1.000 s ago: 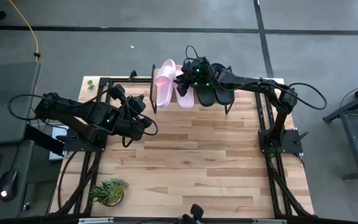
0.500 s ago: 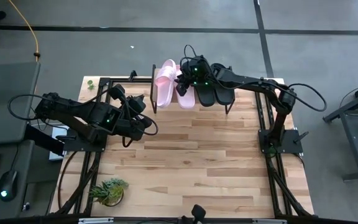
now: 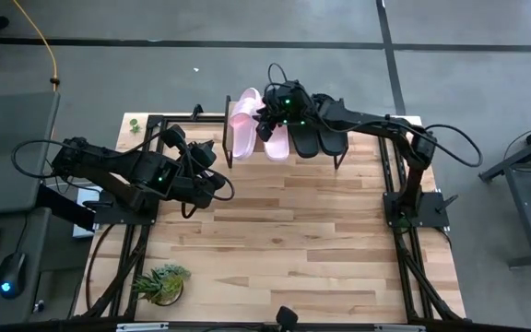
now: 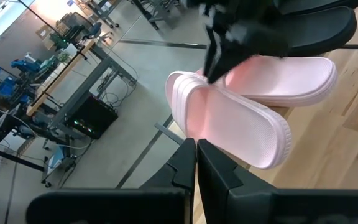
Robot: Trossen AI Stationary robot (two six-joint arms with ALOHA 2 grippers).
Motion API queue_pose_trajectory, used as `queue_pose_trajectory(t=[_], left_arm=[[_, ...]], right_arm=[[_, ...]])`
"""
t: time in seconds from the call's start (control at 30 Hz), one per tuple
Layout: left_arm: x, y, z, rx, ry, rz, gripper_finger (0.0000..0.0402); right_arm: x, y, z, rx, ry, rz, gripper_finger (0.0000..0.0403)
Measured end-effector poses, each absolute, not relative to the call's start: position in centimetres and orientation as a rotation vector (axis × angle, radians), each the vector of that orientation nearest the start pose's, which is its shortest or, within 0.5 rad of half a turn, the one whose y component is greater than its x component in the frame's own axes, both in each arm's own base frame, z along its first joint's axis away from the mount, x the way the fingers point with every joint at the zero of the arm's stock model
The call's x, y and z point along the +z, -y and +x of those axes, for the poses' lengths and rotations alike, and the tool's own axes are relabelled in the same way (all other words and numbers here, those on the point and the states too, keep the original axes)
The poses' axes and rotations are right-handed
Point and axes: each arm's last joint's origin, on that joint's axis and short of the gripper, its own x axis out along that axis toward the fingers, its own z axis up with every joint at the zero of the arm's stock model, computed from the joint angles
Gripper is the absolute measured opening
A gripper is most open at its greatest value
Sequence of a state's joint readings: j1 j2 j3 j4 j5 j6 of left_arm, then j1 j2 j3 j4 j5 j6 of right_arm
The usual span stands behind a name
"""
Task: Pick and place slides into the shelf
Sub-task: Adjust the pink slides on the shelf
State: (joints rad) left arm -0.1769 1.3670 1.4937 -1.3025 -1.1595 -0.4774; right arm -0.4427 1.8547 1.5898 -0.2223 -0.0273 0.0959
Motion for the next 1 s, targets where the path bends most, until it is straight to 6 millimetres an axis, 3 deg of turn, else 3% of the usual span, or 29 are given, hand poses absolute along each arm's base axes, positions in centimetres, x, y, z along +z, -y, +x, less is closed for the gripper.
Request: queue_pose_trajectory(t=[0.2, 0.3, 0.6, 0.83, 1.0], left_arm=[[37.9, 1.5, 23.4, 1.034, -0.714, 0.338, 0.0005], [37.9, 1.5, 23.4, 1.032, -0.716, 0.337, 0.0005], [37.9, 1.5, 23.4, 1.027, -0.719, 0.334, 0.0005], [37.9, 1.5, 23.4, 1.024, -0.722, 0.331, 0.0005], [37.9, 1.5, 23.3, 1.022, -0.728, 0.334, 0.0005]], right_arm=[[27.5, 19.2, 40.0, -0.421, -0.556, 0.239, 0.0103], [27.2, 19.4, 39.7, -0.454, -0.585, 0.24, 0.0104], [29.1, 18.7, 39.9, -0.522, -0.629, 0.196, 0.0103], [31.7, 18.0, 40.6, -0.573, -0.571, 0.138, 0.0103], [31.6, 17.7, 40.3, -0.557, -0.647, 0.141, 0.0103]])
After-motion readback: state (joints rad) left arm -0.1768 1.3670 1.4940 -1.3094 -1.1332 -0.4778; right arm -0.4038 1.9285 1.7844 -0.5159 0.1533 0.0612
